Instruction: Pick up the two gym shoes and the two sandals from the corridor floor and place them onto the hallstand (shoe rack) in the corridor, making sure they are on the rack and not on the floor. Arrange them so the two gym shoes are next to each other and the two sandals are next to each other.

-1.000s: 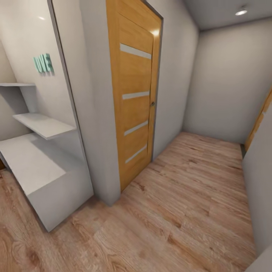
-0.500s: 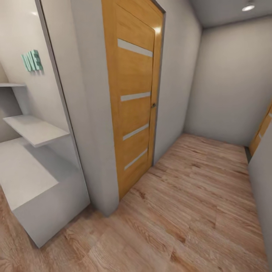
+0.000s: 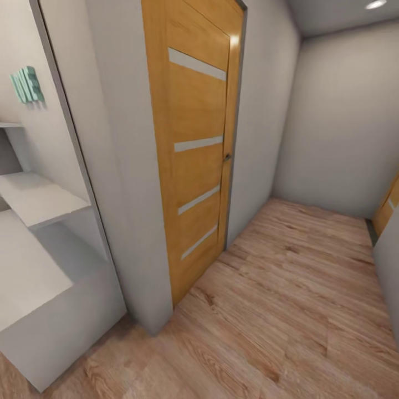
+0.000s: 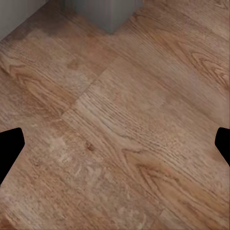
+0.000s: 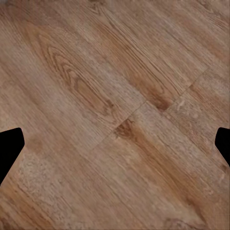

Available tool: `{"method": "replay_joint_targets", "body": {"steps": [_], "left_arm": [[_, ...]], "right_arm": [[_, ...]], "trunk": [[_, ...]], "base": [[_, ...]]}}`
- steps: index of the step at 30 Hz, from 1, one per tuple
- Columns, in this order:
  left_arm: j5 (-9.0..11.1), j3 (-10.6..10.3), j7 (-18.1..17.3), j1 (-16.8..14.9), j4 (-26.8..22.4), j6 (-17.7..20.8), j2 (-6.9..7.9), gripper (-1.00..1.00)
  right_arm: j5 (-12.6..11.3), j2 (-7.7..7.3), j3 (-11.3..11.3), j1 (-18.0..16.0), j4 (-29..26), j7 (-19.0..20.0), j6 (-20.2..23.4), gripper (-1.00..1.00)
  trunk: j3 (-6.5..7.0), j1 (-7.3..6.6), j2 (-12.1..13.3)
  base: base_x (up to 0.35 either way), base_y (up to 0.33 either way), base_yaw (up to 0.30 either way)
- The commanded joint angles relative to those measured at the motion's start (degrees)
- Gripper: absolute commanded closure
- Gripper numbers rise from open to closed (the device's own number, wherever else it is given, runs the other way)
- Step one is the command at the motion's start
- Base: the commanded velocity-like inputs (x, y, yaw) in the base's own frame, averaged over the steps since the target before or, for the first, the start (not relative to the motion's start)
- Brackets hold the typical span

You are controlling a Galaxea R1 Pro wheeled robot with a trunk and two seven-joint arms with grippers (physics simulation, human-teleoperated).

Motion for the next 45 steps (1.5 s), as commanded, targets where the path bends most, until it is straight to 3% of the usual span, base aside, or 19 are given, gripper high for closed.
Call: {"method": "replay_joint_targets", "body": {"steps": [1,18,24,29,45], "left_arm": [[0.1,0.2,-0.1,0.0,0.0,-0.2,-0.02,-1.00],[0.0,0.3,0.6,0.0,0.0,-0.2,-0.02,-1.00],[0.0,4.2,0.6,0.0,0.0,-0.2,-0.02,-1.00],[0.0,6.3,0.4,0.0,0.0,-0.2,-0.02,-1.00],[-0.7,6.7,-0.1,0.0,-0.1,-0.3,-0.26,-1.00]], "right_arm": [[0.3,-0.01,0.0,0.0,0.0,0.0,-0.2,-1.00],[0.3,-0.01,0.0,0.0,0.0,0.0,-0.2,-1.00],[0.3,-0.01,0.0,0.0,0.0,-0.1,-0.2,-1.00],[0.3,-0.01,0.0,0.0,0.0,-0.1,-0.2,-1.00],[0.3,-0.01,0.0,0.0,0.1,-0.1,-0.2,-1.00]], "trunk": [[-0.06,0.03,0.0],[-0.52,0.03,0.0],[-0.78,0.03,0.0],[-0.99,0.03,0.0],[-1.67,0.03,0.0]], "base": [[0.257,0.000,0.000],[0.053,0.000,0.135],[0.000,0.000,0.235],[0.000,0.000,0.236],[0.012,0.000,0.236]]}}
